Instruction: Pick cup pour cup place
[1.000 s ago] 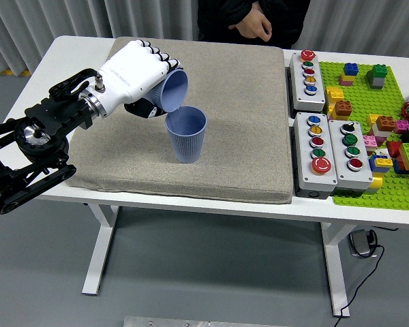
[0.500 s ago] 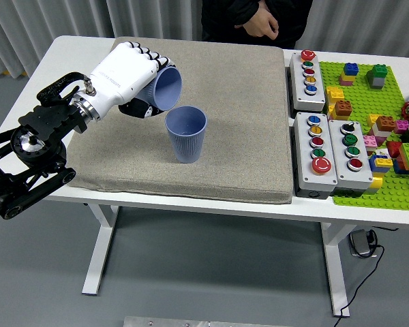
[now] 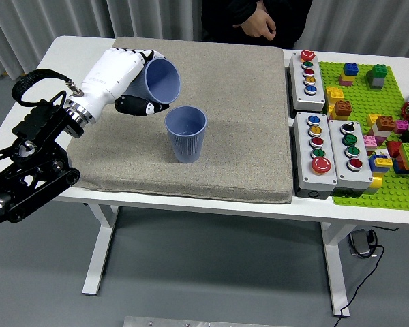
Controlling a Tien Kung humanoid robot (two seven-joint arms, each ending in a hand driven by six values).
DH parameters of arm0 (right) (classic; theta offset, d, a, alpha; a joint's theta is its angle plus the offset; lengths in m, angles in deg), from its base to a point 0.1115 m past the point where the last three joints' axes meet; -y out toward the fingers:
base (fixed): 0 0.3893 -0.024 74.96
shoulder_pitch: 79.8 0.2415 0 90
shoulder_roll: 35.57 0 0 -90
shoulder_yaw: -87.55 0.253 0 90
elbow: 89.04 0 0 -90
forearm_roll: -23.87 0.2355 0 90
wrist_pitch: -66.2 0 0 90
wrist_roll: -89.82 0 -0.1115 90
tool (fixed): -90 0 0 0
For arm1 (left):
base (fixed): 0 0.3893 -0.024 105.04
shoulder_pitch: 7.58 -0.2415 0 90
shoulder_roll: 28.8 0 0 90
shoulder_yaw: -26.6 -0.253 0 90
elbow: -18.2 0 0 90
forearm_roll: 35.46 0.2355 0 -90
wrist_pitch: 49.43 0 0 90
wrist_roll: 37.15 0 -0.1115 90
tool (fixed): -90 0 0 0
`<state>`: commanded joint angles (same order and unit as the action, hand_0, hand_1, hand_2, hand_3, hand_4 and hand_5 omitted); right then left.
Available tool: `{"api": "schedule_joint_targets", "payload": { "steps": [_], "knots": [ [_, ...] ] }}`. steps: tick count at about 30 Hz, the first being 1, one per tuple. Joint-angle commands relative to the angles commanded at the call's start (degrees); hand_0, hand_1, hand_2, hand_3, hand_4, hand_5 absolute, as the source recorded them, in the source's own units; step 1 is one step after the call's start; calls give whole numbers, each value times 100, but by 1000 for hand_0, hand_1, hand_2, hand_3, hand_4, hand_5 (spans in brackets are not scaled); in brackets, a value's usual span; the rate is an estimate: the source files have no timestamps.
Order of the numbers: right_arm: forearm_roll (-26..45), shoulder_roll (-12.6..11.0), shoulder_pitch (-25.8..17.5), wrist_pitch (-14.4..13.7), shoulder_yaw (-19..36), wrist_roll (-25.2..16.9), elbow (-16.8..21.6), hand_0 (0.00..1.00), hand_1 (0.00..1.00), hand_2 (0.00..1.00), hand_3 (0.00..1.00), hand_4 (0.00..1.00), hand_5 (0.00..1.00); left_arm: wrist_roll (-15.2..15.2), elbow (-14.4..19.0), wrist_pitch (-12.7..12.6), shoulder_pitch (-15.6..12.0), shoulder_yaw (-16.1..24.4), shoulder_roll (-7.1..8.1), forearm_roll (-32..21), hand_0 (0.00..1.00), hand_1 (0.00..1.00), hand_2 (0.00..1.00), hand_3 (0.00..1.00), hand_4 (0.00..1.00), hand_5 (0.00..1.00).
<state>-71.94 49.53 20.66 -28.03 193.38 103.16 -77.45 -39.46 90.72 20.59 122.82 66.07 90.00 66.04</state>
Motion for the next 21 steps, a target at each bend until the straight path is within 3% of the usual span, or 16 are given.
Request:
{"api": "schedule_joint_targets", "payload": {
  "steps": [5, 11, 19, 21],
  "knots": [
    [-18, -4, 19, 3, 16, -7, -2, 701, 691, 637, 603, 55, 412, 227, -152, -210, -150, 214, -130, -952, 517, 520, 546, 553, 833, 119],
    [-17, -1, 45, 3, 18, -5, -2, 701, 691, 637, 603, 55, 412, 603, -522, -351, -354, 509, -449, -2180, 517, 521, 546, 553, 833, 121],
    [-34, 7, 31, 6, 28, -7, -3, 701, 691, 637, 602, 55, 413, 921, -786, -433, -565, 751, -848, -3246, 518, 522, 547, 552, 834, 122],
    [-45, 6, 20, 12, 30, -10, -4, 701, 691, 637, 602, 55, 413, 924, -853, -415, -621, 840, -943, -3271, 518, 522, 547, 552, 834, 122]
  ]
}}
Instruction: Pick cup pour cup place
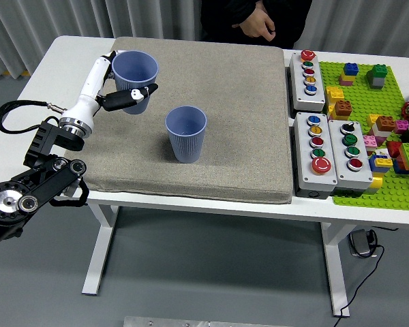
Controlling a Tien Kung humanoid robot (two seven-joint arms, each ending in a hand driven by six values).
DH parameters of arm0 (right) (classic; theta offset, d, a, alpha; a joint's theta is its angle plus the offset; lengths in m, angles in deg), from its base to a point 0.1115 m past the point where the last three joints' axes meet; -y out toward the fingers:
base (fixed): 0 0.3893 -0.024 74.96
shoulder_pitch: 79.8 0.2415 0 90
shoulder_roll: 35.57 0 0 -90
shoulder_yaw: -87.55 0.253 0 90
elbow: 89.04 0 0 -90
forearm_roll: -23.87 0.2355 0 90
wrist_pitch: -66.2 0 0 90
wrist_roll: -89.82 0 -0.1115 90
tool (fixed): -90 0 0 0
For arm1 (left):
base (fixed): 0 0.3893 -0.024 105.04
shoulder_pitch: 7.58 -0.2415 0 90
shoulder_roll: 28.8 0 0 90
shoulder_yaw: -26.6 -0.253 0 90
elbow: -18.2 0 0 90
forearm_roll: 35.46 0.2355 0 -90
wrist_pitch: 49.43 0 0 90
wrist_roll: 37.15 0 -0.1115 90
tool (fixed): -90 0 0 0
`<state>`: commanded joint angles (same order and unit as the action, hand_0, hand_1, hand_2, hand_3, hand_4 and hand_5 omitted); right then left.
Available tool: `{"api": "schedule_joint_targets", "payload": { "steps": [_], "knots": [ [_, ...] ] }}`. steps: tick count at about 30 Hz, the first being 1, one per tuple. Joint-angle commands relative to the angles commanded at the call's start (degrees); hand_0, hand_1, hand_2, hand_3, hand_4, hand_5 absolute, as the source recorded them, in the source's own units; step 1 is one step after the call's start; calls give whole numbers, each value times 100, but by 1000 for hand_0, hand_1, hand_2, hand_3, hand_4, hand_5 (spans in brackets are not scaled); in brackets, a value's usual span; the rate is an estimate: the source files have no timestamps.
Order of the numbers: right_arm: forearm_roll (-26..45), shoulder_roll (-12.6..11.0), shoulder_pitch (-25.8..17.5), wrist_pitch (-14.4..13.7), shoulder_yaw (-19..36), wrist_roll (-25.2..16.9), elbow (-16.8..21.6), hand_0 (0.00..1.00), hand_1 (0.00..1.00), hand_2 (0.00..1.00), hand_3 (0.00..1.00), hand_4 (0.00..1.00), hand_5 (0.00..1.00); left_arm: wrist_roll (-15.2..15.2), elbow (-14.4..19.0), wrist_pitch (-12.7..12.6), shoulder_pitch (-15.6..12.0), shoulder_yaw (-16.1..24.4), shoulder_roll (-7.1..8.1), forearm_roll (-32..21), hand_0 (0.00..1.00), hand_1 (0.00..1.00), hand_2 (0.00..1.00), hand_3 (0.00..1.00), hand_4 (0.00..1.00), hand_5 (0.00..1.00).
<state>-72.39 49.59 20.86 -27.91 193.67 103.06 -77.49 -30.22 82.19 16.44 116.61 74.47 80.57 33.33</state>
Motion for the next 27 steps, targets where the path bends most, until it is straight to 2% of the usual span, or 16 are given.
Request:
{"api": "schedule_joint_targets", "payload": {
  "steps": [5, 9, 13, 18, 20, 23, 27],
  "knots": [
    [-29, 11, -48, 11, 7, -1, 1, 701, 691, 636, 602, 54, 412, 119, -187, 40, -207, 264, -294, -236, 519, 524, 550, 552, 834, 123],
    [-58, 26, -76, 19, 10, 8, 5, 701, 691, 636, 602, 54, 409, 280, -460, 86, -353, 423, -535, -401, 521, 524, 551, 552, 834, 124],
    [-68, 41, -92, 22, 7, 19, 8, 701, 691, 636, 602, 53, 410, 448, -703, -14, -401, 387, -633, -411, 531, 530, 556, 554, 835, 123],
    [-78, 52, -97, 26, 8, 27, 11, 701, 691, 636, 602, 53, 410, 807, -915, -211, -460, 328, -733, -550, 531, 530, 556, 554, 835, 123],
    [-99, 53, -93, 33, 19, 23, 9, 701, 691, 637, 602, 53, 409, 1101, -1023, -310, -498, 351, -817, -674, 537, 538, 556, 553, 837, 128],
    [-108, 52, -87, 38, 22, 16, 6, 701, 691, 637, 602, 53, 409, 1354, -1152, -284, -562, 422, -938, -689, 537, 538, 556, 553, 837, 128],
    [-95, 53, -77, 35, 16, 9, 4, 701, 691, 635, 602, 54, 409, 1500, -1280, -370, -659, 522, -1094, -591, 547, 548, 564, 554, 836, 131]
  ]
}}
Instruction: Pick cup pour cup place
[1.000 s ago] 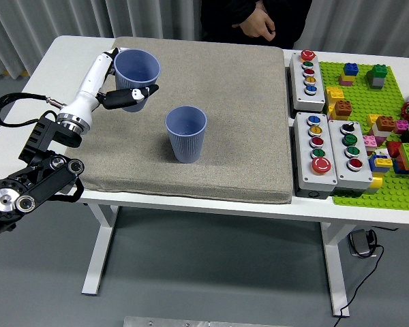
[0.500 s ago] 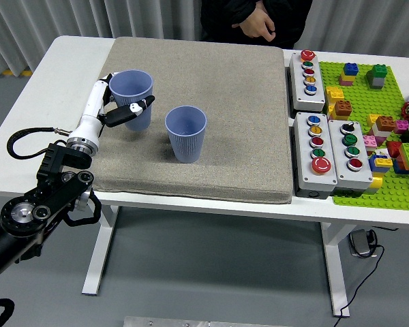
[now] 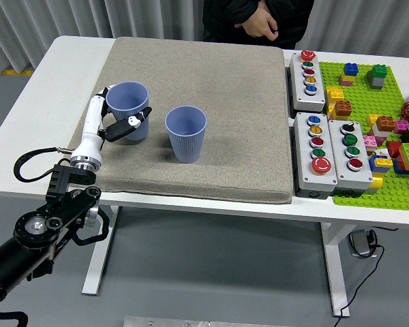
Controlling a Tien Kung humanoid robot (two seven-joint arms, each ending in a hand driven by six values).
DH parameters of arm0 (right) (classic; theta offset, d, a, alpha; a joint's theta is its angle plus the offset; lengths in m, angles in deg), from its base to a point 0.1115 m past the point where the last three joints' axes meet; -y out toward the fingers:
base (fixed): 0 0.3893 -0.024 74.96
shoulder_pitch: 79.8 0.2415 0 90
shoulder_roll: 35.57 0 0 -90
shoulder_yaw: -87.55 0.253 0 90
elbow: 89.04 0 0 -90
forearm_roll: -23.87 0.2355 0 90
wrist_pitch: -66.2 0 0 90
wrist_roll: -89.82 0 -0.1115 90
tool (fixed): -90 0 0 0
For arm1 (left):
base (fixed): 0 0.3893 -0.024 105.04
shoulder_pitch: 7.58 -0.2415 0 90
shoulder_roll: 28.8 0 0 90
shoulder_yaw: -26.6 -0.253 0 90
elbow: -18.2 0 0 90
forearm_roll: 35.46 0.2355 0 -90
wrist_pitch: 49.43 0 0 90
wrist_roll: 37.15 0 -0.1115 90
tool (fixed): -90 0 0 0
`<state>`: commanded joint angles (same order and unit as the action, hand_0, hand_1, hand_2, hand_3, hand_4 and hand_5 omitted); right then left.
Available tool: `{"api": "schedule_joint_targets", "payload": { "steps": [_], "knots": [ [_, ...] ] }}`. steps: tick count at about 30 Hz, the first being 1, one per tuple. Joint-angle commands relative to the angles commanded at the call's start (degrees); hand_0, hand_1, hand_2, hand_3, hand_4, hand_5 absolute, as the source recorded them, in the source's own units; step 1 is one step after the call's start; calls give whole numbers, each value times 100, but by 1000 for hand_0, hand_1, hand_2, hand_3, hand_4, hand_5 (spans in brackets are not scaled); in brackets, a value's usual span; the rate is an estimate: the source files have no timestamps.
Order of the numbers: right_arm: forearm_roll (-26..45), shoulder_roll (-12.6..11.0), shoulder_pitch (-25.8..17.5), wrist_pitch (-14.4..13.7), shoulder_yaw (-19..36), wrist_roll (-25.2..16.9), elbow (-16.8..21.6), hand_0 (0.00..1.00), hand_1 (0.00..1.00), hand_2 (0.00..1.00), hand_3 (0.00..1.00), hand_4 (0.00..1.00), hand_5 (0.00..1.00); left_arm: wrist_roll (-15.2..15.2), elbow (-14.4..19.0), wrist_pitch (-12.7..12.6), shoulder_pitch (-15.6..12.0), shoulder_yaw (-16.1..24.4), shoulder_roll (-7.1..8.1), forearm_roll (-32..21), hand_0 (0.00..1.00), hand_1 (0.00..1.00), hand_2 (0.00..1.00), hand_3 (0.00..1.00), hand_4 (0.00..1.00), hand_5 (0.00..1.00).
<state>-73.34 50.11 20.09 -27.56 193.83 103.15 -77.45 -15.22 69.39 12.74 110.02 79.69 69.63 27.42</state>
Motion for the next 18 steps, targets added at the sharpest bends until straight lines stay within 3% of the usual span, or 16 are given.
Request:
{"api": "schedule_joint_targets", "payload": {
  "steps": [8, 10, 11, 18],
  "knots": [
    [3, -4, 35, -5, 16, -6, -1, 701, 691, 636, 603, 55, 407, 212, -150, -156, -33, -11, -95, 40, 554, 555, 565, 556, 838, 135],
    [-11, -3, 38, -2, 22, -5, -1, 701, 691, 636, 603, 55, 407, 230, -222, -144, -21, -47, -93, 34, 554, 555, 565, 556, 838, 135],
    [-18, -3, 38, -2, 26, -8, -1, 701, 691, 636, 603, 56, 405, 234, -242, -140, -21, -63, -89, 30, 587, 608, 590, 556, 836, 139],
    [-12, -2, 36, -4, 24, -13, -3, 701, 691, 637, 603, 56, 404, 317, -339, -144, -64, -171, -98, -91, 586, 609, 588, 557, 836, 140]
  ]
}}
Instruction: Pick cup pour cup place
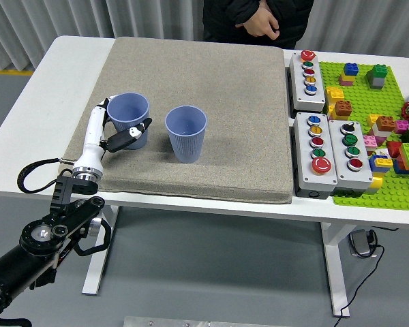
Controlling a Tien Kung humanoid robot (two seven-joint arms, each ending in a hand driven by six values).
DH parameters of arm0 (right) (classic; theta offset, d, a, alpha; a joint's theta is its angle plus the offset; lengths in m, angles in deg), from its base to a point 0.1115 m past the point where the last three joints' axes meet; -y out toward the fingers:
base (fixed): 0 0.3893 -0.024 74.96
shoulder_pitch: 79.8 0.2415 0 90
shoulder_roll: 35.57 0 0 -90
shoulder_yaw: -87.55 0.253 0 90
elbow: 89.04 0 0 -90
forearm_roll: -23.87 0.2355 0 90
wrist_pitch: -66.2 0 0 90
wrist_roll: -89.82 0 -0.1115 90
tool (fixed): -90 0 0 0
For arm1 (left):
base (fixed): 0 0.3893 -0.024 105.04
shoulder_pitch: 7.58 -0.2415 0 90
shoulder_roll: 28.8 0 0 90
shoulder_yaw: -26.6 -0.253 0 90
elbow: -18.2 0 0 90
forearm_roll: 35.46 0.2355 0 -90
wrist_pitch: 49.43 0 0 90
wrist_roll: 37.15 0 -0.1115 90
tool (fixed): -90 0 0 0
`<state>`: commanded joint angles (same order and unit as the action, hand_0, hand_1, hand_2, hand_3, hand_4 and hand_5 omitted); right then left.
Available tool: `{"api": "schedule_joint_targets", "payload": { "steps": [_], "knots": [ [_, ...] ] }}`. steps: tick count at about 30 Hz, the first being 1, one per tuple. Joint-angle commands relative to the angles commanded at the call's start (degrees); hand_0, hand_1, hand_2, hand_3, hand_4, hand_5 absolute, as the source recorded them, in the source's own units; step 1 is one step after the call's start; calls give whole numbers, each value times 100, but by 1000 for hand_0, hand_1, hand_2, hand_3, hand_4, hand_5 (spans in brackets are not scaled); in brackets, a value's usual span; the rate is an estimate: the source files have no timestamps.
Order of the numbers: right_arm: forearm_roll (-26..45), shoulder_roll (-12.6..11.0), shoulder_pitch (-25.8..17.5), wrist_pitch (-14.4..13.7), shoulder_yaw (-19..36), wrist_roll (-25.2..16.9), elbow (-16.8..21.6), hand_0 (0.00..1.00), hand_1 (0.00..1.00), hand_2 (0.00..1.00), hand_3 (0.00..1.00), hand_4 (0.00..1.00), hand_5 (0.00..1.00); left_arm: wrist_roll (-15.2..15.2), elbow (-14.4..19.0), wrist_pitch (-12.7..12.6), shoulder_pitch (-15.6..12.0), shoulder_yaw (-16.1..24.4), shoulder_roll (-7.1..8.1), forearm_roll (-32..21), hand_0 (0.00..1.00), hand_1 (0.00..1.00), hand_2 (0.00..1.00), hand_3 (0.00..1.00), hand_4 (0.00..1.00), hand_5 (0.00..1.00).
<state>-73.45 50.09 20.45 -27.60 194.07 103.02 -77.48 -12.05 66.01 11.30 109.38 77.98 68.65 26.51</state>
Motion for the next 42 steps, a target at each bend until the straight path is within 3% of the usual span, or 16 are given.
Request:
{"api": "schedule_joint_targets", "payload": {
  "steps": [10, 11, 16, 17, 22, 23, 29, 42],
  "knots": [
    [-22, -3, -10, 9, 9, 3, 1, 701, 692, 635, 603, 56, 405, 32, 13, 119, -40, 14, 9, 4, 596, 613, 606, 566, 839, 150],
    [-23, -3, -10, 10, 8, 4, 1, 701, 693, 637, 603, 56, 401, 29, 13, 134, -41, 17, 10, 8, 658, 672, 747, 717, 869, 206],
    [-21, -3, -26, 12, 0, 13, 4, 701, 693, 637, 603, 56, 401, -11, 47, 278, -65, 54, 33, 82, 658, 672, 747, 717, 869, 206],
    [-21, -3, -27, 12, 0, 13, 5, 701, 692, 636, 603, 56, 402, -13, 49, 284, -66, 54, 34, 85, 676, 696, 788, 772, 883, 232],
    [-33, -4, -43, 15, 8, 15, 6, 701, 692, 636, 603, 56, 402, -34, 64, 346, -90, 79, 49, 114, 676, 696, 788, 772, 883, 232],
    [-32, -4, -43, 15, 7, 14, 5, 701, 693, 636, 603, 55, 398, -37, 70, 350, -91, 81, 50, 120, 691, 715, 832, 810, 916, 287],
    [-28, -11, -32, 17, 3, 10, 3, 701, 692, 637, 603, 54, 399, -58, 103, 381, -78, 109, 55, 171, 700, 729, 857, 825, 929, 308],
    [4, -16, -6, 8, -3, 5, 0, 701, 694, 637, 603, 54, 396, -99, 173, 453, -65, 163, 75, 244, 711, 743, 871, 843, 919, 291]
  ]
}}
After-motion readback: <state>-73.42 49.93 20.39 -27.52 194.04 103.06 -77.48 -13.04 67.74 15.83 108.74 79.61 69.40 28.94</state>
